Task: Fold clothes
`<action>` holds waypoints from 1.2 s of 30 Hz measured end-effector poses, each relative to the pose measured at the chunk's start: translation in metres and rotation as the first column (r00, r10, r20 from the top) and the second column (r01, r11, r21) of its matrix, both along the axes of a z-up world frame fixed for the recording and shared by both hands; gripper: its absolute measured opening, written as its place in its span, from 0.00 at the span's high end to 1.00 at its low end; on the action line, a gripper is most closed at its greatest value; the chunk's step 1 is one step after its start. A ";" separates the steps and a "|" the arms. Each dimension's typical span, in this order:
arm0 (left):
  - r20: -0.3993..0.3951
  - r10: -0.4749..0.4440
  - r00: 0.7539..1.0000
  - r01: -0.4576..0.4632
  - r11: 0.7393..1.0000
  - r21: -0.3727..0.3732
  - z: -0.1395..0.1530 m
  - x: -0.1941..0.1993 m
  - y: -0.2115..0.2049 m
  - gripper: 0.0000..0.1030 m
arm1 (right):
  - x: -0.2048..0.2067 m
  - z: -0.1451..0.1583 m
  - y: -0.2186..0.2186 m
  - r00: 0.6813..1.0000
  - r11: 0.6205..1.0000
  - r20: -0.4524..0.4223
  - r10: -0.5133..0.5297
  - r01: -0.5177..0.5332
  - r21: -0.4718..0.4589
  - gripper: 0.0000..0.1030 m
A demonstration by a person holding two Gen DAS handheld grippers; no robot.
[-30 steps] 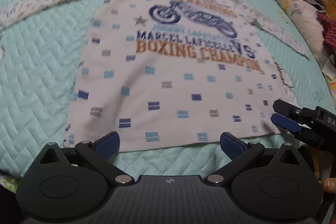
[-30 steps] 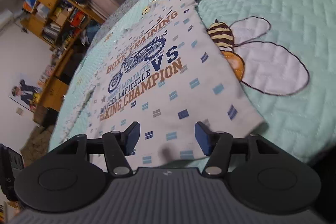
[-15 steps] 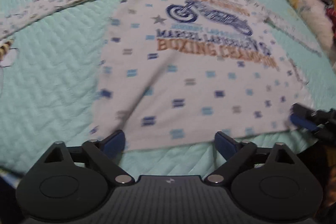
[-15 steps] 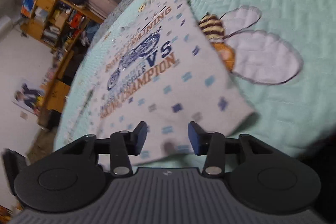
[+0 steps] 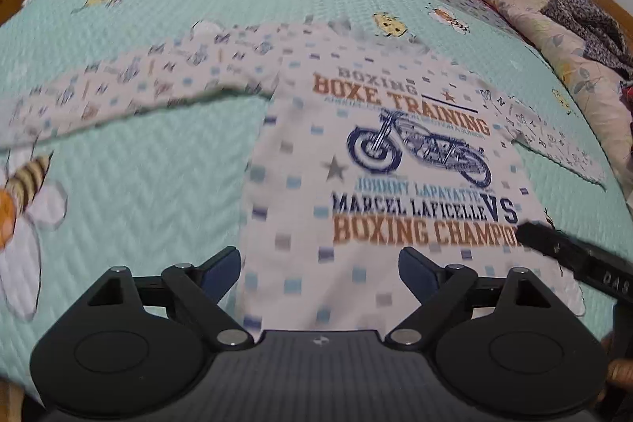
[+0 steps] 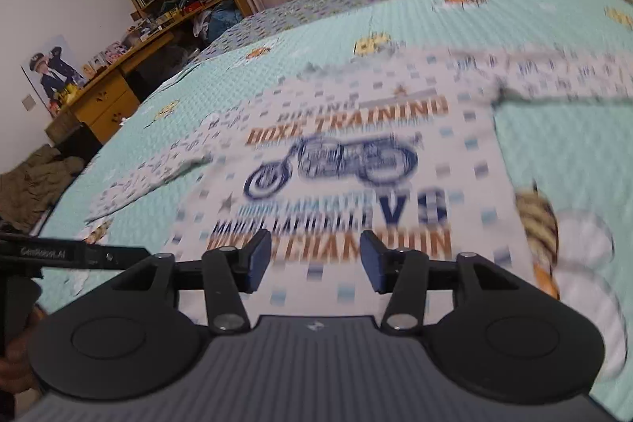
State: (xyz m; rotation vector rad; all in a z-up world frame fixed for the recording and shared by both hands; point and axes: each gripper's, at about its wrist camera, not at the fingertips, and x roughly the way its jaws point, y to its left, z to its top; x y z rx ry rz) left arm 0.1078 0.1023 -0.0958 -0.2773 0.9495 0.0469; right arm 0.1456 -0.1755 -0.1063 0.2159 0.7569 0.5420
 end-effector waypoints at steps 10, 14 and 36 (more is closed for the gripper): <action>-0.022 -0.037 0.999 0.038 0.998 0.057 -0.018 0.045 -0.018 0.13 | 0.046 0.000 0.015 0.996 0.998 0.088 -0.008 0.014 -0.059 0.48; -0.045 -0.036 0.998 0.040 0.997 0.072 -0.028 0.055 -0.019 0.13 | 0.056 -0.009 0.014 0.996 0.998 0.076 -0.035 0.039 -0.052 0.48; 0.090 -0.094 0.992 0.095 0.995 -0.009 -0.021 0.079 -0.029 0.01 | 0.073 -0.066 -0.047 0.974 0.962 0.005 -0.227 0.223 0.155 0.56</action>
